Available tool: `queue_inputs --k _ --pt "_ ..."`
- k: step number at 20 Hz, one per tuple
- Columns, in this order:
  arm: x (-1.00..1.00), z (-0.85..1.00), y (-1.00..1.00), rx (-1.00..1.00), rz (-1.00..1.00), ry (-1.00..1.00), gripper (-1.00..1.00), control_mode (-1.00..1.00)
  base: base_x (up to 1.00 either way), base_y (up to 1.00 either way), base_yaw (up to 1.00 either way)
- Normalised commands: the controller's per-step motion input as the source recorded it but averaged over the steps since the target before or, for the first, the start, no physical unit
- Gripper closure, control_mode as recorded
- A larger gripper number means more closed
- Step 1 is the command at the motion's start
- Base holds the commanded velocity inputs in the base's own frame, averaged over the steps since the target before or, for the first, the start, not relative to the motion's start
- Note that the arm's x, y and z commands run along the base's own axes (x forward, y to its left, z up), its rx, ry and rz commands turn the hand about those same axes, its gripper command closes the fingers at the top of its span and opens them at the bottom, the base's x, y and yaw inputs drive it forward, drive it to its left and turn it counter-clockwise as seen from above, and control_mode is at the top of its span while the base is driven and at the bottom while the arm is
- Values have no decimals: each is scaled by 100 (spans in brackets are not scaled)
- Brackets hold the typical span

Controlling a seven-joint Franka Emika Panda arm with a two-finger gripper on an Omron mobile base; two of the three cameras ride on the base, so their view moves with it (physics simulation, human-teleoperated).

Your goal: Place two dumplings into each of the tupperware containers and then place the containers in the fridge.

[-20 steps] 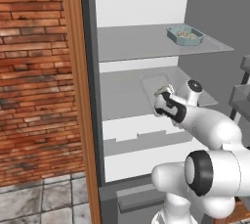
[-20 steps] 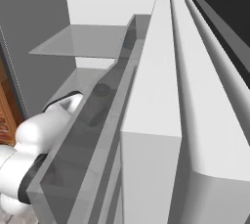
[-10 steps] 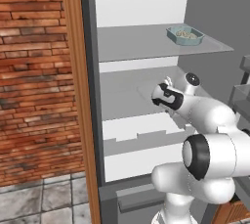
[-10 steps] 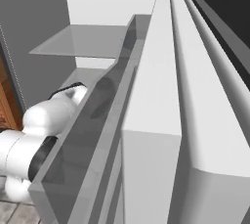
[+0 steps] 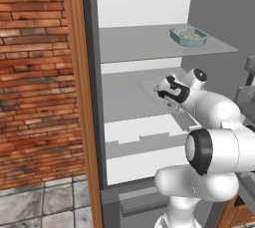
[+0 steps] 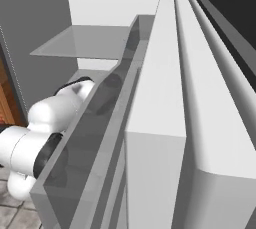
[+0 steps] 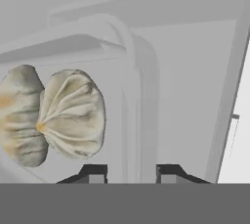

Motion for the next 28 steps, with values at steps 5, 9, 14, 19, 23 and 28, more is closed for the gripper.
queue_inputs --k 5,9,14,19,23,28 --pt "8 -14 0 0 0 -7 100 -100 0 0 0" --pt "1 -1 0 0 0 0 -100 -100 0 0 0" --pt "0 3 0 0 1 -2 -100 -100 0 0 0" --pt "0 33 0 0 0 -12 -100 -100 0 0 0" --pt "-41 30 0 0 0 -13 -100 -100 0 0 0" --pt "-90 39 -2 -1 0 -11 -100 -100 0 0 0"
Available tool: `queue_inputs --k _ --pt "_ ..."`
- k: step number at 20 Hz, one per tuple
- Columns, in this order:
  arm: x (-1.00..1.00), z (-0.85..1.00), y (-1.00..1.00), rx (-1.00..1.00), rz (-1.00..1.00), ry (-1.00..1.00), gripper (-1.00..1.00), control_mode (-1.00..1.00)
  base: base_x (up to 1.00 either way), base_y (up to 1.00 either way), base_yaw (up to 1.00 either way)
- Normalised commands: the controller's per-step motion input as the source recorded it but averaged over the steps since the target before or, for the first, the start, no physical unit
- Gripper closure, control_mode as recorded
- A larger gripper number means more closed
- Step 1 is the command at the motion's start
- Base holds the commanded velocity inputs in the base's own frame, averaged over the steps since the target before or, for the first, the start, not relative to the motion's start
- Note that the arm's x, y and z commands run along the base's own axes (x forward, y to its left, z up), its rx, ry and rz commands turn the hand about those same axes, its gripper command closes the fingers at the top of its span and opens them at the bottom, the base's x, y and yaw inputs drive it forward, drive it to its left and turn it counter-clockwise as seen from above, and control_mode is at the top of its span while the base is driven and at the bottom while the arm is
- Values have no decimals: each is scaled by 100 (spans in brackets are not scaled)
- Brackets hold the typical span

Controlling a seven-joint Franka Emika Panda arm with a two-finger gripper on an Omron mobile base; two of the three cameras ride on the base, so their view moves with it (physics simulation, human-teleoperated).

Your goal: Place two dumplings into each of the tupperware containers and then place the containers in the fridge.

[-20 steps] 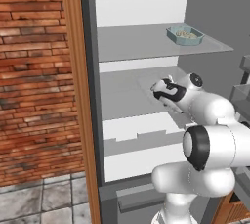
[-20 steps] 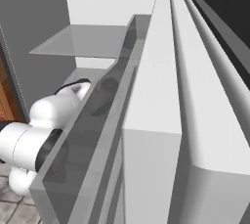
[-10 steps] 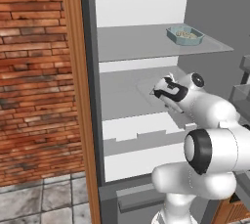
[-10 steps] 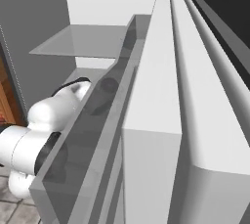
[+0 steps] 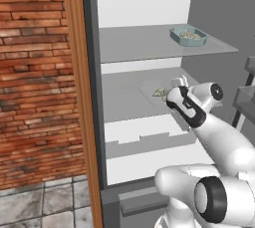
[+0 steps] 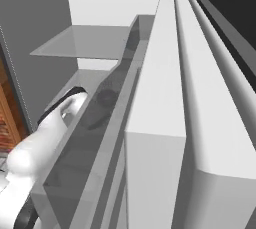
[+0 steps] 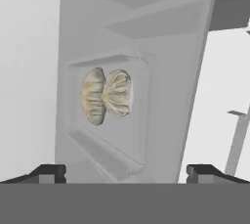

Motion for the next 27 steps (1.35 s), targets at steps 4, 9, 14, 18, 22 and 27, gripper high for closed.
queue_inputs --k 4,9,14,18,22,27 --pt "-71 68 1 -3 0 -1 -100 -100 0 0 0" --pt "-44 91 5 -6 -1 13 -100 -100 0 0 0" --pt "-75 53 7 -11 0 17 -100 -100 0 0 0" --pt "-100 16 6 -14 0 18 -100 -100 0 0 0" --pt "-98 15 8 -10 0 17 -100 -100 0 0 0" --pt "-66 60 7 -4 0 23 -100 -100 0 0 0"
